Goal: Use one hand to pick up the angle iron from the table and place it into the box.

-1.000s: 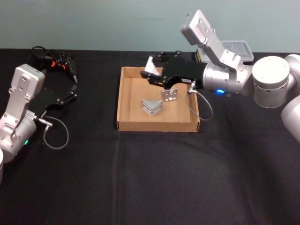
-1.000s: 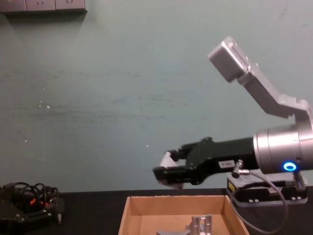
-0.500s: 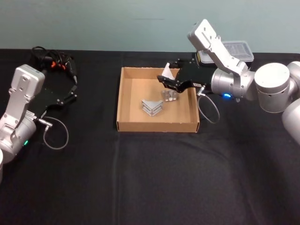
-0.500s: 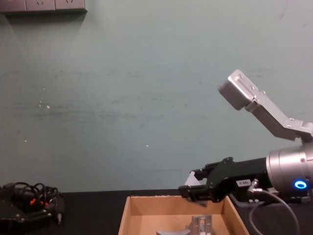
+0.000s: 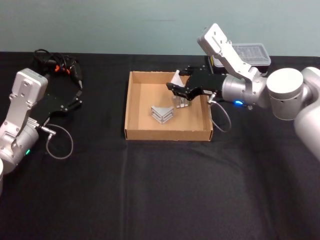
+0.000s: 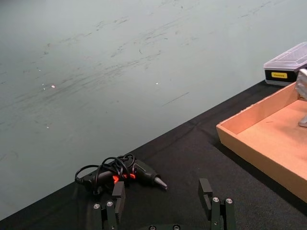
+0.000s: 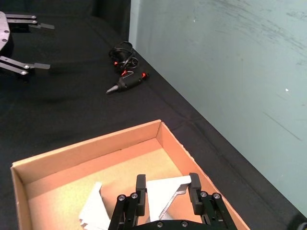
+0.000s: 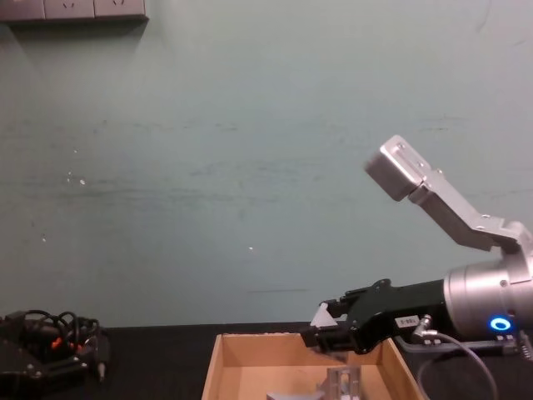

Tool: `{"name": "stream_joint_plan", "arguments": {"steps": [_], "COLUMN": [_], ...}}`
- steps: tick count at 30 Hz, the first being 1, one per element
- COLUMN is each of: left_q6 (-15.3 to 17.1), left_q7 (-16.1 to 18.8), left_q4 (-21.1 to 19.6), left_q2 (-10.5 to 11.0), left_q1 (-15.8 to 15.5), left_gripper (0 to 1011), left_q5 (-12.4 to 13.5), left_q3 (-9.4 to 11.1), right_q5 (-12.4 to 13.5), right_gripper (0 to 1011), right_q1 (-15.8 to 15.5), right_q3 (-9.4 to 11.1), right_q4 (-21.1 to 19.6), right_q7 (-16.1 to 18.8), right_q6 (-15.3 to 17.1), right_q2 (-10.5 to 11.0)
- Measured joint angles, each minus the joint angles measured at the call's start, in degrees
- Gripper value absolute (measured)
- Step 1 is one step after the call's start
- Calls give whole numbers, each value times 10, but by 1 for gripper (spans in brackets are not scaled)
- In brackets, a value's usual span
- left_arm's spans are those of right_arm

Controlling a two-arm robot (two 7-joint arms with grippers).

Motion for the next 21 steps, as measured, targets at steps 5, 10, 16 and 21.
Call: {"name": "stream_joint_plan", "arguments": {"steps": [5,10,16,21], "left_q6": [0,0,0,0], "left_q7": [0,0,0,0], "left_q4": [0,0,0,0], "left_q2": [0,0,0,0], "left_q1": [0,0,0,0], "left_gripper": [1000,1000,1000,1000], "left_q5": [0,0,0,0], "left_q3": [0,0,0,0], "right_q5": [-7,-17,-30,-40], "right_gripper": [537,536,536,537], "right_q1": [22,47,70,81], "right_q3": [1,0,-3,-3], "right_q4": [54,117,171,202], "right_q7": [8,16,25,29], "right_q6": [-17,-38,-56,-65], "right_q2": [-28,-60,-89,-105]}}
